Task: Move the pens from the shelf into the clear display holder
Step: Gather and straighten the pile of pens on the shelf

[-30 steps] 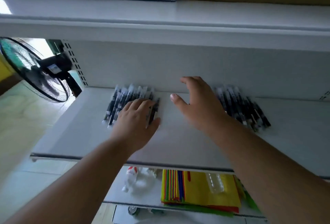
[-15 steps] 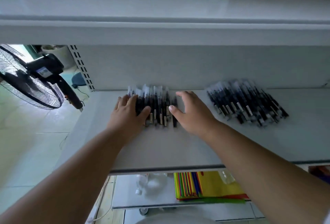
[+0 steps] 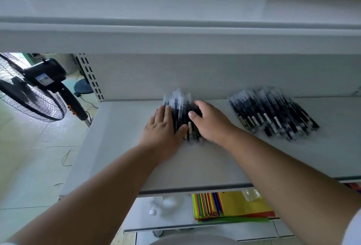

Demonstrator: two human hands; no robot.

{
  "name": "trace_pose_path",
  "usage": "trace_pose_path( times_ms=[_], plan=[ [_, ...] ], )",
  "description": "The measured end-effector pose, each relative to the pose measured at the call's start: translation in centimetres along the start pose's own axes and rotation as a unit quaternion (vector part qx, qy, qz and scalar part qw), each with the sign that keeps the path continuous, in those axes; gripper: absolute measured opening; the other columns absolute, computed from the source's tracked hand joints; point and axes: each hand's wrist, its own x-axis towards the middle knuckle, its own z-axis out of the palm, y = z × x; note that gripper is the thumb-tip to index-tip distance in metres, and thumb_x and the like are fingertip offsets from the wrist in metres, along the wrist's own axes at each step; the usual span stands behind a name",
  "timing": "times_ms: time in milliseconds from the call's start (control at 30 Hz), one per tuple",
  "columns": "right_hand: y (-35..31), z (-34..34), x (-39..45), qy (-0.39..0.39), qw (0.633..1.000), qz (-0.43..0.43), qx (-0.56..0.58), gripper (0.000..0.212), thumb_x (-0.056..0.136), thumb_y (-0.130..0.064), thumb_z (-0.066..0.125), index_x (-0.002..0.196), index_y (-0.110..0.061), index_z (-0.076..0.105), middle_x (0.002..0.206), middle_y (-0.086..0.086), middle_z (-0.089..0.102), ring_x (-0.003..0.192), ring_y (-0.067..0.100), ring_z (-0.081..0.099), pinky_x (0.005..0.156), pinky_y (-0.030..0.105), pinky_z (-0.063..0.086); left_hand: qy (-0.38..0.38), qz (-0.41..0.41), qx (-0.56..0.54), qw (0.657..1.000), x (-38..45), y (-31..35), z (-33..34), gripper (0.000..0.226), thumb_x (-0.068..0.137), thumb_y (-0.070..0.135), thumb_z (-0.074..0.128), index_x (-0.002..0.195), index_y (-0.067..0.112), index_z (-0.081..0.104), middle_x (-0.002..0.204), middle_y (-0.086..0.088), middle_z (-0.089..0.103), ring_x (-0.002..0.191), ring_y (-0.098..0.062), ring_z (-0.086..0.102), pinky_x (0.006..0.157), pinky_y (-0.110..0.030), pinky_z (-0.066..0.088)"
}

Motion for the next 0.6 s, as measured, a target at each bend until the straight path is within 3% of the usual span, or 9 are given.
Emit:
trace_pose_path(
  times_ms=[433,600],
  plan=[
    [4.2,-3.9,-1.1,-0.002,0.999,0.033,-0.012,0.051,0.104,-0.033,0.039,0.154,-0.023,0.027,0.159,-0.001,0.03,0.145,0.017,0.029,0.115,0.032,0.024,-0.022,0.018,-0.043,0.999,1.3,5.5,1.9,0.072,0.103,0.05,0.025,0.157,0.011,-0.001,0.166,-0.008,-0.003,0.152,-0.021,-0.006,0.123,-0.034,0.001],
    [5.4,-5.6,-1.4,0.0,1.0,0.02,-0.006,0.053,0.105,-0.035,0.039,0.154,-0.023,0.026,0.159,-0.001,0.029,0.145,0.017,0.03,0.111,0.028,0.025,0.011,0.005,-0.075,0.997,1.7,5.6,1.8,0.068,0.103,0.048,0.028,0.158,0.015,0.005,0.166,-0.005,0.0,0.152,-0.021,-0.001,0.121,-0.033,0.005]
  ],
)
